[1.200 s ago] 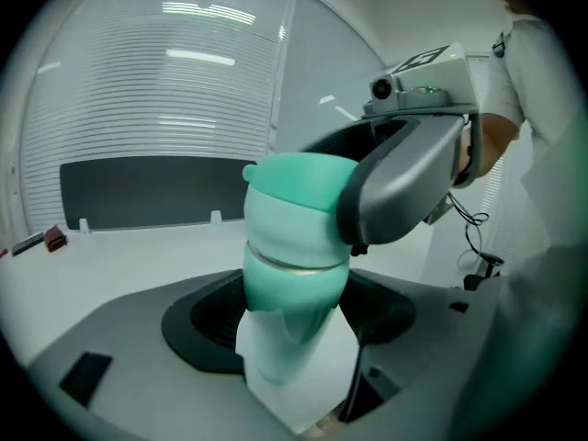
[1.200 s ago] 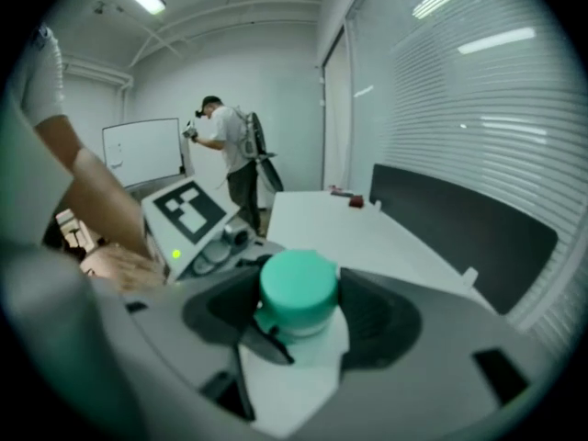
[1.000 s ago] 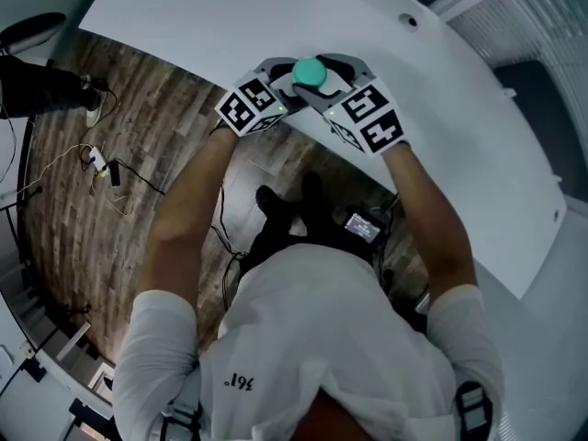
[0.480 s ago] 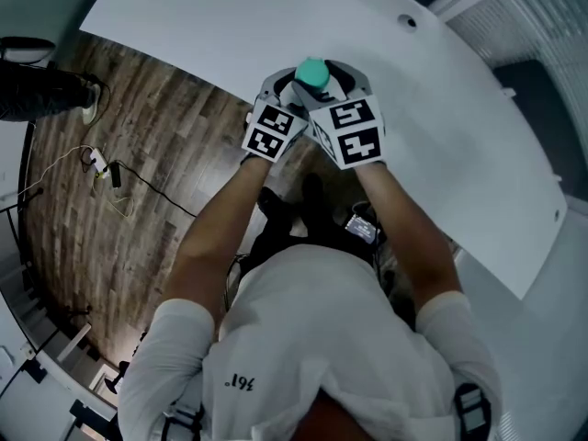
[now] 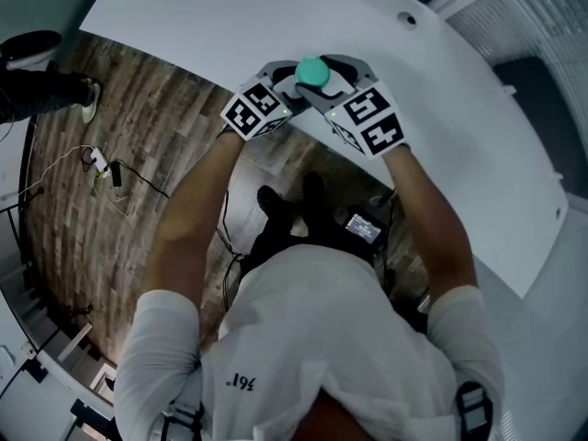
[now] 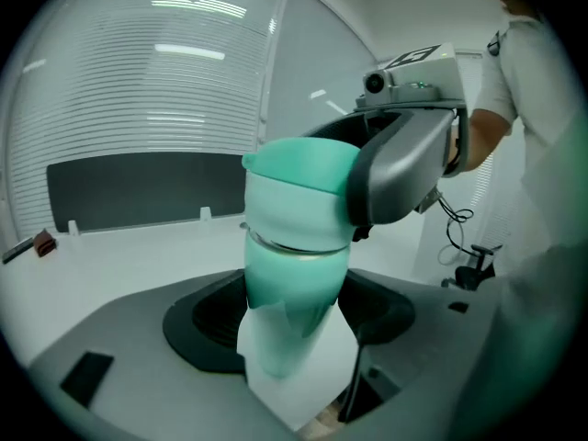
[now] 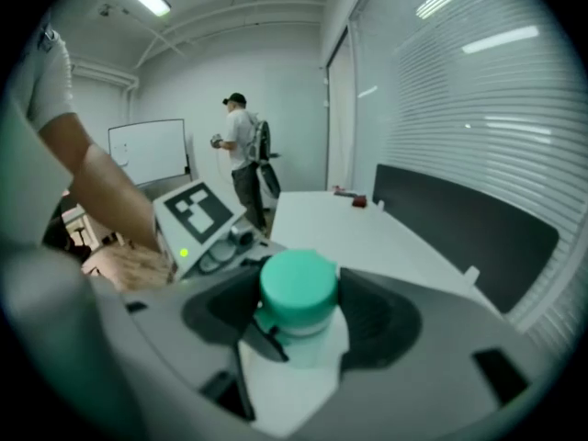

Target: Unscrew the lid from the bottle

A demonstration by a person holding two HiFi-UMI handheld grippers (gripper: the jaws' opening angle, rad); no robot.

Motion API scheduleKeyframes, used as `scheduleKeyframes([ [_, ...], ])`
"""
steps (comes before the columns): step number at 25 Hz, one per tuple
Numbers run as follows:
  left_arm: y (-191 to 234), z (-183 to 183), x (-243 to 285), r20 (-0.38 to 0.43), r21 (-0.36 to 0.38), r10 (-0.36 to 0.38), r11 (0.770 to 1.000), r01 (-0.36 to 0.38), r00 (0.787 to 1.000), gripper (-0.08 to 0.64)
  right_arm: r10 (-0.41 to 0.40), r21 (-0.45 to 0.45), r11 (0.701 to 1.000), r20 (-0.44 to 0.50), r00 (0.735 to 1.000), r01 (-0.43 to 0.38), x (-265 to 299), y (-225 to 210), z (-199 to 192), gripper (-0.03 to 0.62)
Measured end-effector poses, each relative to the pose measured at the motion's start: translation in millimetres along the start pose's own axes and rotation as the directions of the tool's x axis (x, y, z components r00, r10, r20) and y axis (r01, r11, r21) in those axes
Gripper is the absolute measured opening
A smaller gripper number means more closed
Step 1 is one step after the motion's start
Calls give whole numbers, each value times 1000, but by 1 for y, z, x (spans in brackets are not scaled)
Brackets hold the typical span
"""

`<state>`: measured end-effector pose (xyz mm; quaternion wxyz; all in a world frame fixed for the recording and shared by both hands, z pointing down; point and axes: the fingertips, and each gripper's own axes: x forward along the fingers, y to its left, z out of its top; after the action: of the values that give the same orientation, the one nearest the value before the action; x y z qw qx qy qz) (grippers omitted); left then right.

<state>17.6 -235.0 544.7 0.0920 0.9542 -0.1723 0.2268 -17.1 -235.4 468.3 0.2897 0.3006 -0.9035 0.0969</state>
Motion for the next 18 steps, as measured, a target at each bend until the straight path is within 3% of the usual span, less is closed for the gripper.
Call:
scheduleKeyframes([
  [3, -2, 0, 0, -38, 42, -71, 996, 73, 997, 327, 9, -3, 1000, -10, 1000, -10, 0, 0, -1, 282],
  [5, -1, 1, 0, -48, 58, -50, 997, 52, 998, 328, -9, 12, 1000, -1, 1000, 9, 1, -1, 0, 282],
  [8, 4, 1, -6, 1, 34, 103, 994, -103, 995, 328, -46, 60, 997, 16, 999, 45, 1, -4, 0, 282],
  [11, 7, -6, -11, 46, -56, 265, 963, -262, 963, 328, -85, 104, 991, 28, 996, 82, 1, -6, -1, 282],
  [13, 5, -10, -10, 48, -88, 318, 945, -314, 947, 328, -111, 118, 987, 34, 993, 107, 0, -6, 0, 282],
  [18, 9, -1, -1, 61, -133, 368, 924, -358, 928, 328, -159, 151, 977, 32, 987, 153, 1, -8, -1, 282],
])
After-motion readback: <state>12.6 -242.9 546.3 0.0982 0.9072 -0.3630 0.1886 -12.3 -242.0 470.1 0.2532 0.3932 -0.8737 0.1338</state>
